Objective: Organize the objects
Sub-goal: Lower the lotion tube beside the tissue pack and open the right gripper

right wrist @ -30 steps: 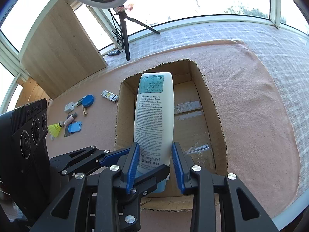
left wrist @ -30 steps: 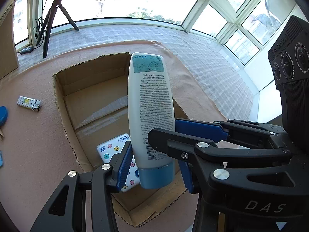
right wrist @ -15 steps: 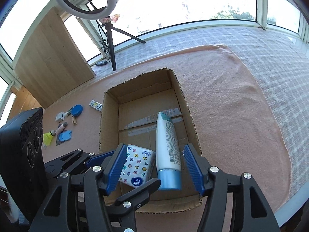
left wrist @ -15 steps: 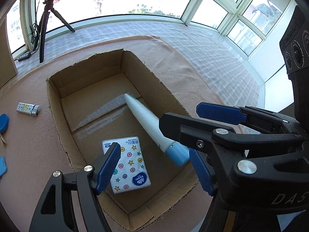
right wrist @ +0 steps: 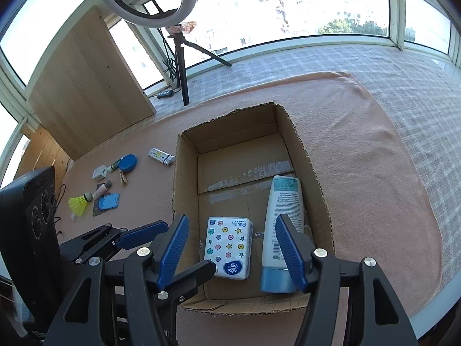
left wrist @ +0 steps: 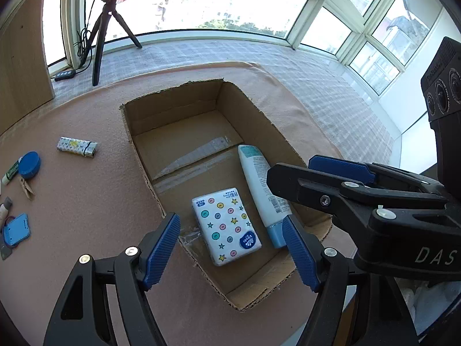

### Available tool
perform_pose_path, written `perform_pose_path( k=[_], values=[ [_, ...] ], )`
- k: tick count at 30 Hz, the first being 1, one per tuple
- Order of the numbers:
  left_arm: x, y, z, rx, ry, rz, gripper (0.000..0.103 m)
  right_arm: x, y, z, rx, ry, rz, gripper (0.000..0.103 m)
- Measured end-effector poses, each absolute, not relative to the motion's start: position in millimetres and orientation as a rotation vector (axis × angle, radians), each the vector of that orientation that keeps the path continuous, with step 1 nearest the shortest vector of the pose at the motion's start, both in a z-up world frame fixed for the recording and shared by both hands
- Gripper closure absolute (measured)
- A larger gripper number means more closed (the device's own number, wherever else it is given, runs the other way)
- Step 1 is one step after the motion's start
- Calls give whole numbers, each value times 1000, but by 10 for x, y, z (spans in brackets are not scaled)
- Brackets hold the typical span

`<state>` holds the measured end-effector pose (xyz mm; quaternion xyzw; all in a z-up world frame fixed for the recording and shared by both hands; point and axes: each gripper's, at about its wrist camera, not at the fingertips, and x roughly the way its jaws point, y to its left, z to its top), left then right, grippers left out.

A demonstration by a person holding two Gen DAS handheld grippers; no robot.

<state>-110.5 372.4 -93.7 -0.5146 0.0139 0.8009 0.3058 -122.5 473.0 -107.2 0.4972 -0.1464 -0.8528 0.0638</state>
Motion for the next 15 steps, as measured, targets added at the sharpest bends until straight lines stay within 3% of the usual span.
perform_pose_path(
  k=[8, 15],
  values=[
    [-1120, 3065, -952, -1402, -12, 2185, 27, -1070, 4390, -1042, 1478, -458, -2551, 44],
    [-1227, 2326, -1016, -1466, -66, 2263, 27, -923, 3902, -995, 1460, -295, -2579, 44]
  ],
)
